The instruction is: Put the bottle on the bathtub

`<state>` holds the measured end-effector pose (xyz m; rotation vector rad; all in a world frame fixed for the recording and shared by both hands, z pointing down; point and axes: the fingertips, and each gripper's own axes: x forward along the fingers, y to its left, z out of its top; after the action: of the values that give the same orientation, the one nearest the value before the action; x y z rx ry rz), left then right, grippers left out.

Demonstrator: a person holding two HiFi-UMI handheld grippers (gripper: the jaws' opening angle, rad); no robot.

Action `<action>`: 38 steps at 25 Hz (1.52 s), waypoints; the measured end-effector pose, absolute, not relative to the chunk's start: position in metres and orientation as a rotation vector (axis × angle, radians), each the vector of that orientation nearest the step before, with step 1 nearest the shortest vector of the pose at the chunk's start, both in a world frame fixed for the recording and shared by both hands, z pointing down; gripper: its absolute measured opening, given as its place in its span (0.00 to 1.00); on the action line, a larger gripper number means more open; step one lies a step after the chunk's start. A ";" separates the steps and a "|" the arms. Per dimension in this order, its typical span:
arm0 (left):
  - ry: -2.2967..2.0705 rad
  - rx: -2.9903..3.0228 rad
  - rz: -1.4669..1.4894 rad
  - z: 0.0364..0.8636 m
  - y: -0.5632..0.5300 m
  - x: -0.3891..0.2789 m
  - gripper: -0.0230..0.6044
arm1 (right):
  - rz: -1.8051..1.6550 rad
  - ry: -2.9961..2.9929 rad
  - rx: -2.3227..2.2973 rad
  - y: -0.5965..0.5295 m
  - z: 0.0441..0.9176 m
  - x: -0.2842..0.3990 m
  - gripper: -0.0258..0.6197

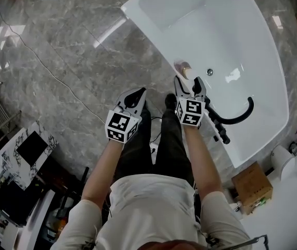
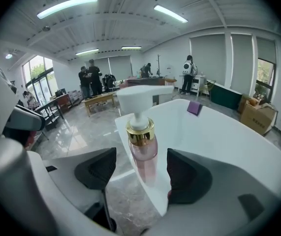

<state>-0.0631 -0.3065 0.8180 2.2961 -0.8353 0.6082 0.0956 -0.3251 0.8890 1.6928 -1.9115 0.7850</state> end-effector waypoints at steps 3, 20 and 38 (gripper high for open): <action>-0.823 2.319 0.614 0.801 -0.303 -0.062 0.05 | 0.789 -1.895 1.711 -0.316 0.872 0.101 0.52; -0.773 2.454 0.591 0.653 -0.283 -0.086 0.05 | 0.764 -1.909 1.754 -0.269 0.707 0.078 0.52; -0.736 2.622 0.488 0.523 -0.246 -0.103 0.05 | 0.604 -2.143 1.718 -0.218 0.538 0.039 0.18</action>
<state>-0.1028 -0.2457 0.5230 2.6221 -0.7357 0.4879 0.0393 -0.2184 0.5380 1.7181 -2.1430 0.6037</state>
